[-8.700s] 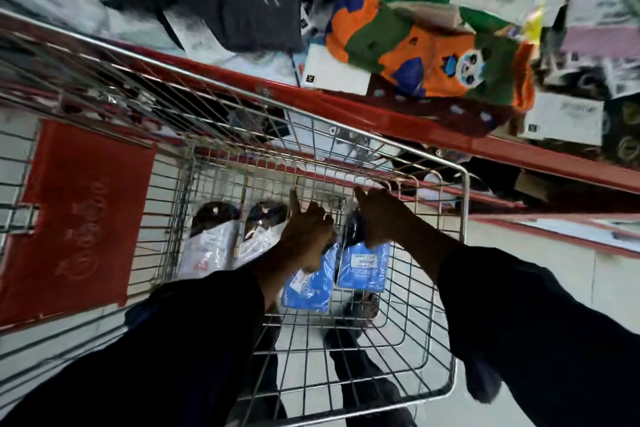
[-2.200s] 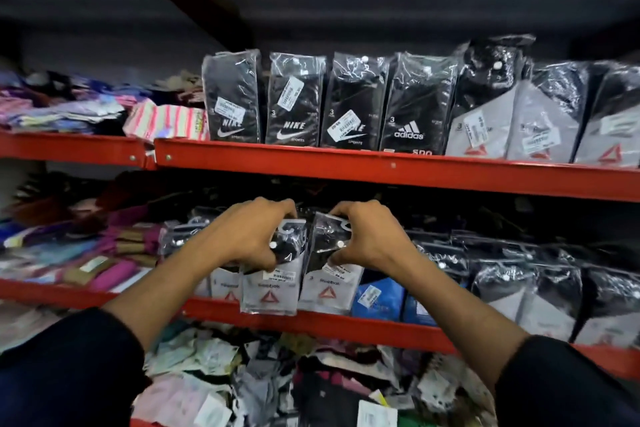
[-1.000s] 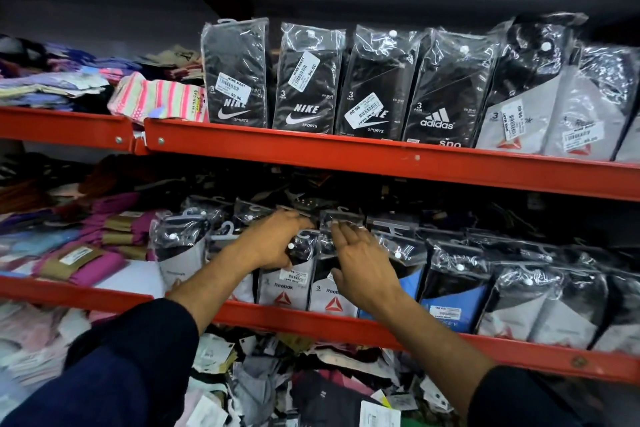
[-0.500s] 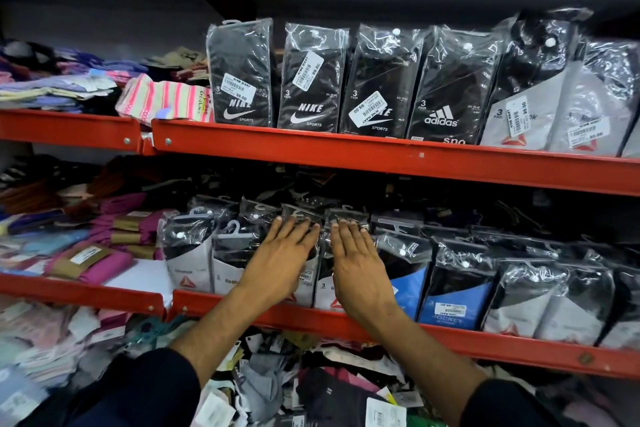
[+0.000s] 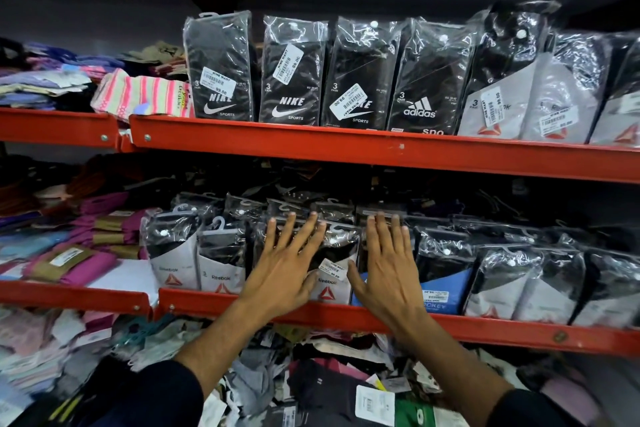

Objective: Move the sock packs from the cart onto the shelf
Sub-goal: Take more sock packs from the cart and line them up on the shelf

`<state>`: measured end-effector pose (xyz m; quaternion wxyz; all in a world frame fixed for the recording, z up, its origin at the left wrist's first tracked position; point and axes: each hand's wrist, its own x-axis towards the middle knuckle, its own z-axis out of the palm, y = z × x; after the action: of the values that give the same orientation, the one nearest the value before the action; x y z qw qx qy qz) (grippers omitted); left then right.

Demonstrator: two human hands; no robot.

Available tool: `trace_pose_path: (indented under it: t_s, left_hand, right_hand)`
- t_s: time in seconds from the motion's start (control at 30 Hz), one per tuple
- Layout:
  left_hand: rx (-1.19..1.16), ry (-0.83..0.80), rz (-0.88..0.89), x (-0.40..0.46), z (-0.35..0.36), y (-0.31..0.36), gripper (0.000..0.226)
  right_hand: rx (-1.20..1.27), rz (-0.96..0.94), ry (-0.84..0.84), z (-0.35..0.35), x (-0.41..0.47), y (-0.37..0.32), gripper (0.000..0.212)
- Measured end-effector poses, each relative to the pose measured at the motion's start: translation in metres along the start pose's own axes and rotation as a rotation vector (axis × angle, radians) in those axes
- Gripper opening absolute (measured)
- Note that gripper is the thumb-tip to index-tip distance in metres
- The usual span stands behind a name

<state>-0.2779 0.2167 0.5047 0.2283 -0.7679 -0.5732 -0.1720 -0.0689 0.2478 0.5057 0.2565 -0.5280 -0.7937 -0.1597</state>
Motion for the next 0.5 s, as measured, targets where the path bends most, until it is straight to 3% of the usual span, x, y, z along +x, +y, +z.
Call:
trace_pose_path:
  t_s: [0.5]
  left_hand:
    - [-0.011,-0.012,-0.025,0.0,0.014,0.0,0.085]
  right_hand:
    - [0.045,-0.127,0.052,0.006,-0.009,0.024,0.082]
